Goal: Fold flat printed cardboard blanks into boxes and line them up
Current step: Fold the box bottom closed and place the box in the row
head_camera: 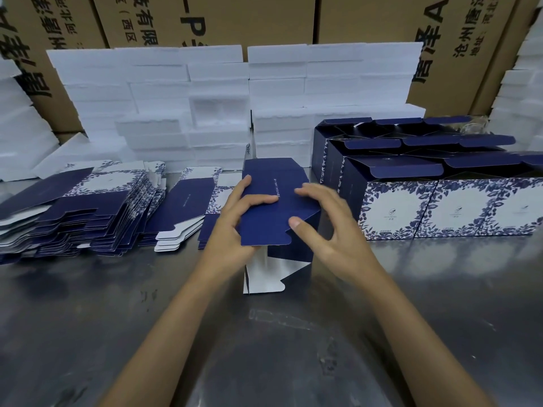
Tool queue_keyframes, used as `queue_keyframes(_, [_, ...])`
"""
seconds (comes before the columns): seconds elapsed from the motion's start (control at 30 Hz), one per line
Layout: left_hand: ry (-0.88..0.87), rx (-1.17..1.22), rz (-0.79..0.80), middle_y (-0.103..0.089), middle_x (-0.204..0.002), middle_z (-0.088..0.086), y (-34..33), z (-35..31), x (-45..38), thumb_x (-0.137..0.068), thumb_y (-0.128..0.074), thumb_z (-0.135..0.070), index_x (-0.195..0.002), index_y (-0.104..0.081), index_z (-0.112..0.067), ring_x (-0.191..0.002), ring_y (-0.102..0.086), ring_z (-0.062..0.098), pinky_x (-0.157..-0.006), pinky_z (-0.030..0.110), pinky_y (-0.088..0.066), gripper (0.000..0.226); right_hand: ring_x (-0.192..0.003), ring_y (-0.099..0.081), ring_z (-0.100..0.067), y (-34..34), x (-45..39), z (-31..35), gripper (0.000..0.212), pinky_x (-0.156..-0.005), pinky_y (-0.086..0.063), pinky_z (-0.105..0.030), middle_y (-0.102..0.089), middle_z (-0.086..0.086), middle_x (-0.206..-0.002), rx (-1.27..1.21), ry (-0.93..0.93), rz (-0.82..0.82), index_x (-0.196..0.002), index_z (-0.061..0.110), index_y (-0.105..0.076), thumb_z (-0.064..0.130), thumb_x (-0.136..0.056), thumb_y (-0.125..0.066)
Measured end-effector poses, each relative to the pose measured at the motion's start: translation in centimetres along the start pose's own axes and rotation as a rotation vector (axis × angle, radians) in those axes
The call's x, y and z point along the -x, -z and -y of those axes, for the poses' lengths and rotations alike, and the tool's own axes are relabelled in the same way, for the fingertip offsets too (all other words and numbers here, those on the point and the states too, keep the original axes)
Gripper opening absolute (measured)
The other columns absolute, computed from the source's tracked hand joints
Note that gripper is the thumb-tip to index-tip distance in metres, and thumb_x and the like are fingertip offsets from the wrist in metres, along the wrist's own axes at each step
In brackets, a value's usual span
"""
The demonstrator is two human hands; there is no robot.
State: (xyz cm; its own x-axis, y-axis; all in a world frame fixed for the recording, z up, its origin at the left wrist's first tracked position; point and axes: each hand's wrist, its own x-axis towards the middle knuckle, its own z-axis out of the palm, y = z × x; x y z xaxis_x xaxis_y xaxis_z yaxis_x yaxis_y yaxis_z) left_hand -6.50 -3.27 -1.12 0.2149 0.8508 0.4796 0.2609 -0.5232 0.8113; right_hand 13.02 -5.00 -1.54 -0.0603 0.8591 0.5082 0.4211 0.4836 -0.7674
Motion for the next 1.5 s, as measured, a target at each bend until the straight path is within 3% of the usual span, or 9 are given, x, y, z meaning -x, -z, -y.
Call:
queue_keyframes(0.2, [0.098, -0.037, 0.237, 0.008, -0.153, -0.045, 0.2, 0.1, 0.3, -0.069, -0.091, -0.019, -0.134, -0.044, -0.061, -0.143, -0.018, -0.016, -0.099, 0.016, -0.045, 0.090, -0.141, -0.041, -0.001, 0.9, -0.5, -1.2, 0.038, -0.118, -0.033, -0.029, -0.050, 0.020, -0.147, -0.054, -0.051, -0.024, -0.129, 0.030, -0.061, 0.018, -0.095, -0.071])
queue_keyframes(0.43, [0.035, 0.067, -0.072, -0.035, -0.155, -0.025, -0.5, 0.1, 0.0, -0.085, -0.078, -0.019, -0.106, -0.072, -0.045, -0.136, -0.038, -0.011, -0.099, 0.026, -0.043, 0.034, -0.131, -0.049, -0.011, -0.3, -0.6, -1.1, 0.025, -0.112, -0.040, -0.035, -0.058, 0.013, -0.134, 0.001, 0.009, -0.156, -0.111, 0.027, -0.067, 0.016, -0.091, -0.076])
queue_keyframes(0.6, [0.048, 0.154, -0.158, -0.042, -0.150, -0.025, -1.4, 0.1, 0.2, -0.083, -0.080, -0.026, -0.093, -0.075, -0.046, -0.137, -0.038, -0.009, -0.107, 0.043, -0.043, 0.022, -0.135, -0.039, -0.006, -0.8, -0.2, -0.1, 0.029, -0.107, -0.029, -0.010, -0.054, 0.021, -0.134, -0.017, -0.015, -0.126, -0.103, 0.042, -0.070, 0.020, -0.087, -0.080])
queue_keyframes(0.7, [0.045, 0.206, -0.169, -0.043, -0.148, -0.027, -2.1, 0.0, 0.3, -0.083, -0.079, -0.028, -0.092, -0.077, -0.044, -0.136, -0.035, -0.013, -0.101, 0.029, -0.039, 0.019, -0.136, -0.031, -0.002, -1.1, -0.1, 0.3, 0.028, -0.101, -0.020, 0.003, -0.051, 0.022, -0.138, -0.015, -0.028, -0.141, -0.102, 0.041, -0.074, 0.021, -0.085, -0.082])
queue_keyframes(1.0, [0.127, 0.226, -0.151, -0.041, -0.153, -0.017, -5.2, -1.5, -1.8, -0.086, -0.077, -0.016, -0.096, -0.077, -0.032, -0.138, -0.033, -0.010, -0.088, -0.009, -0.028, 0.019, -0.137, -0.039, -0.011, 0.9, -0.7, 0.0, 0.028, -0.100, -0.025, 0.000, -0.054, 0.015, -0.135, -0.074, -0.123, -0.228, -0.093, 0.041, -0.073, 0.015, -0.085, -0.081])
queue_keyframes(1.13, [0.135, 0.207, -0.157, -0.042, -0.152, -0.015, -5.7, -1.6, -2.4, -0.086, -0.077, -0.015, -0.097, -0.076, -0.029, -0.141, -0.034, -0.004, -0.088, -0.009, -0.028, 0.017, -0.136, -0.042, -0.013, 1.5, -1.0, -0.4, 0.029, -0.101, -0.026, -0.005, -0.055, 0.014, -0.134, -0.096, -0.128, -0.230, -0.091, 0.042, -0.072, 0.015, -0.086, -0.080])
queue_keyframes(1.27, [0.074, 0.157, -0.182, -0.046, -0.148, -0.014, -5.7, -1.3, -2.2, -0.086, -0.077, -0.017, -0.090, -0.075, -0.034, -0.139, -0.038, -0.002, -0.092, -0.006, -0.030, 0.017, -0.134, -0.046, -0.018, 1.1, -1.0, -0.6, 0.026, -0.110, -0.034, -0.024, -0.061, 0.013, -0.125, -0.132, -0.102, -0.262, -0.087, 0.040, -0.074, 0.015, -0.084, -0.082])
queue_keyframes(1.37, [0.077, 0.145, -0.179, -0.048, -0.145, -0.016, -5.2, -1.1, -2.2, -0.085, -0.077, -0.017, -0.090, -0.075, -0.037, -0.136, -0.040, -0.005, -0.090, -0.006, -0.030, 0.020, -0.134, -0.047, -0.016, 1.3, -1.0, -0.7, 0.024, -0.109, -0.034, -0.020, -0.062, 0.014, -0.127, -0.142, -0.095, -0.230, -0.092, 0.040, -0.076, 0.017, -0.086, -0.081])
queue_keyframes(1.5, [0.107, 0.208, -0.147, -0.050, -0.145, -0.020, -3.6, -0.3, -2.1, -0.084, -0.079, -0.018, -0.093, -0.076, -0.037, -0.131, -0.041, -0.015, -0.101, 0.012, -0.033, 0.021, -0.133, -0.050, -0.016, 1.4, -1.1, -0.9, 0.025, -0.107, -0.040, -0.031, -0.065, 0.011, -0.130, -0.171, -0.084, -0.157, -0.100, 0.034, -0.077, 0.012, -0.088, -0.078])
